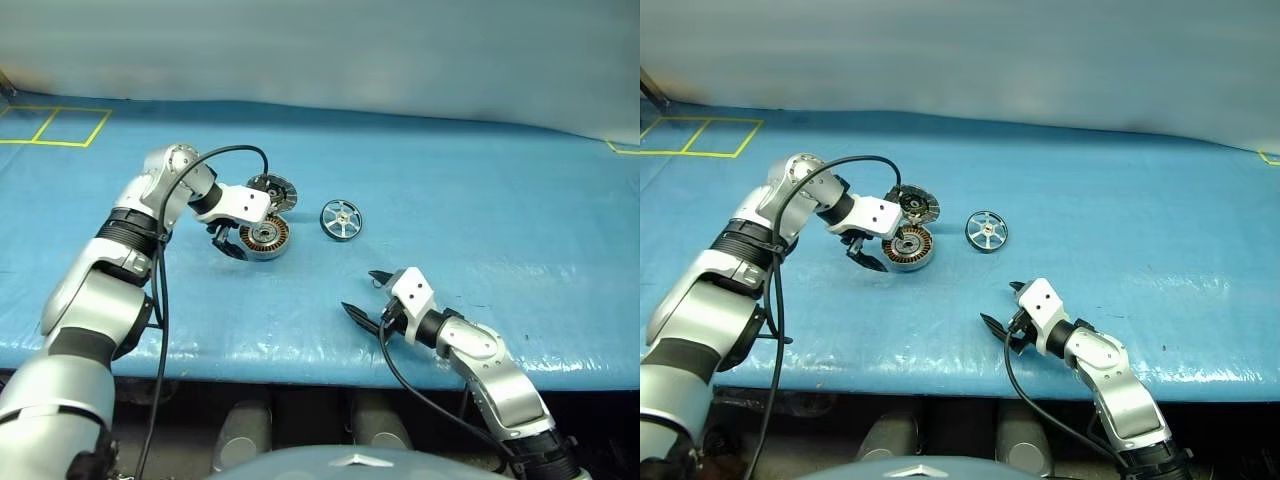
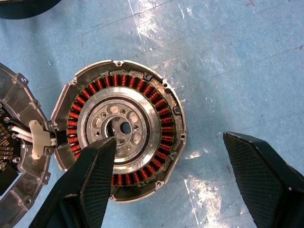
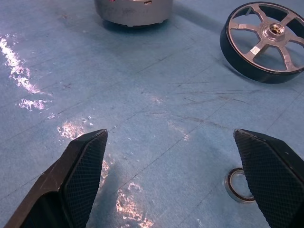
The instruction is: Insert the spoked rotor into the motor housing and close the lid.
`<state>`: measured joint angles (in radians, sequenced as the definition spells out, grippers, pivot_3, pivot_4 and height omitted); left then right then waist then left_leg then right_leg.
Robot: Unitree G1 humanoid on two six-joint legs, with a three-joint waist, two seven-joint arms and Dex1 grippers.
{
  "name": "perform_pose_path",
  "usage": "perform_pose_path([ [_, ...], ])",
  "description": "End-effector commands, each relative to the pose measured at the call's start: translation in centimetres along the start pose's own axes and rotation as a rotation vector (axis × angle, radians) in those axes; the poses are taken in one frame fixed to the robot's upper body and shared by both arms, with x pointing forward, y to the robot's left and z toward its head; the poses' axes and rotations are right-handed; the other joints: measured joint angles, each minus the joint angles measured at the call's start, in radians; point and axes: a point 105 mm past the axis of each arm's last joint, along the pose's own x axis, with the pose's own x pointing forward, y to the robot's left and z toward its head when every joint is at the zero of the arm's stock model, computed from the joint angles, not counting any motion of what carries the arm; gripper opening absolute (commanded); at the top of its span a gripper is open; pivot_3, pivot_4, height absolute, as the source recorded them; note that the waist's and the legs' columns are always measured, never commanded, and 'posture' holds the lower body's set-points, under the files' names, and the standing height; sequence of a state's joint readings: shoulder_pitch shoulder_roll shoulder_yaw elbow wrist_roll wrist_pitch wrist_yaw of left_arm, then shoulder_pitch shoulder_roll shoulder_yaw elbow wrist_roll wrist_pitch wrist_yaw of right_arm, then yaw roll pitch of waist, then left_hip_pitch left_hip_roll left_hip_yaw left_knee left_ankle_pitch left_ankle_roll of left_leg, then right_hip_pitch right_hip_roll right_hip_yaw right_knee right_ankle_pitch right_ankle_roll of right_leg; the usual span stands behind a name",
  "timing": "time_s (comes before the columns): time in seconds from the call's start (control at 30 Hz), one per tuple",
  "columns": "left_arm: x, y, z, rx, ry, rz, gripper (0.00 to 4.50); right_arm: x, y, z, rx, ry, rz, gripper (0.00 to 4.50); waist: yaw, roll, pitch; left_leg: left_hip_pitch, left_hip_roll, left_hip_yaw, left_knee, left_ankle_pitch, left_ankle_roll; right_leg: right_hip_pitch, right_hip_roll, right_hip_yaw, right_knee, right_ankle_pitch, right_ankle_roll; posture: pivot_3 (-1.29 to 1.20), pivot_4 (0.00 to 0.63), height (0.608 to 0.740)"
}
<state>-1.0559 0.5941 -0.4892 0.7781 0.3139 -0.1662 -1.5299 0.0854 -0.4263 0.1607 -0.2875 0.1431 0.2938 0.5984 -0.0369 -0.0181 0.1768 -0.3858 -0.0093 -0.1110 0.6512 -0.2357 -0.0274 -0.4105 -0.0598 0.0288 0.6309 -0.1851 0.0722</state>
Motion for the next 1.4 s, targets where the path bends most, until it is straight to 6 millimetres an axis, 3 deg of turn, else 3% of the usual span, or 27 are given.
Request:
perform_pose_path([
  [0.03, -0.1, 0.5, 0.1, 0.02, 0.015, 0.017, 3.9, 0.0, -0.1, 1.0, -0.019, -0.036, -0.004, 4.5, 0.0, 0.0, 0.0, 0.0, 0.0, 0.0, 0.0, 0.0, 0.0, 0.0, 0.0, 0.0, 0.0, 0.0, 0.0, 0.0, 0.15, 0.74],
  [0.6, 1.9, 0.4, -0.4, 0.043, 0.067, -0.022, 3.9, 0.0, 0.1, 1.1, -0.017, -0.041, -0.01, 4.5, 0.0, 0.0, 0.0, 0.0, 0.0, 0.0, 0.0, 0.0, 0.0, 0.0, 0.0, 0.0, 0.0, 0.0, 0.0, 0.0, 0.15, 0.74],
  [0.77, 2.5, 0.2, -0.6, 0.064, 0.085, -0.029, 2.69, -0.1, 0.1, 1.1, -0.017, -0.043, -0.014, 4.5, -0.001, 0.0, 0.0, 0.0, 0.0, 0.0, 0.0, 0.0, 0.0, 0.0, 0.0, 0.0, 0.0, 0.0, 0.0, 0.0, 0.15, 0.74],
  [0.93, 2.8, -0.1, -0.9, 0.07, 0.097, -0.038, 2.69, -0.1, 0.1, 1.1, -0.018, -0.043, -0.016, 4.5, -0.002, 0.0, 0.0, 0.001, 0.0, 0.0, 0.0, 0.0, 0.0, 0.0, 0.0, 0.0, 0.0, 0.0, 0.0, 0.0, 0.15, 0.74],
  [1.0, 2.7, -0.1, -1.2, 0.067, 0.107, -0.035, 2.12, -0.1, 0.1, 1.1, -0.019, -0.043, -0.015, 4.5, -0.002, 0.001, -0.001, 0.001, 0.0, 0.0, 0.0, 0.0, 0.0, 0.001, 0.0, 0.0, 0.0, 0.0, 0.0, 0.0, 0.15, 0.74],
  [1.4, 1.3, 0.3, -0.3, 0.12, 0.078, -0.003, 2.04, 0.0, 0.0, 1.3, -0.03, -0.043, -0.004, 4.5, -0.002, 0.001, -0.001, 0.002, 0.0, 0.001, 0.001, 0.0, 0.0, 0.001, 0.0, 0.001, 0.004, -0.002, -0.003, 0.0, 0.15, 0.74],
])
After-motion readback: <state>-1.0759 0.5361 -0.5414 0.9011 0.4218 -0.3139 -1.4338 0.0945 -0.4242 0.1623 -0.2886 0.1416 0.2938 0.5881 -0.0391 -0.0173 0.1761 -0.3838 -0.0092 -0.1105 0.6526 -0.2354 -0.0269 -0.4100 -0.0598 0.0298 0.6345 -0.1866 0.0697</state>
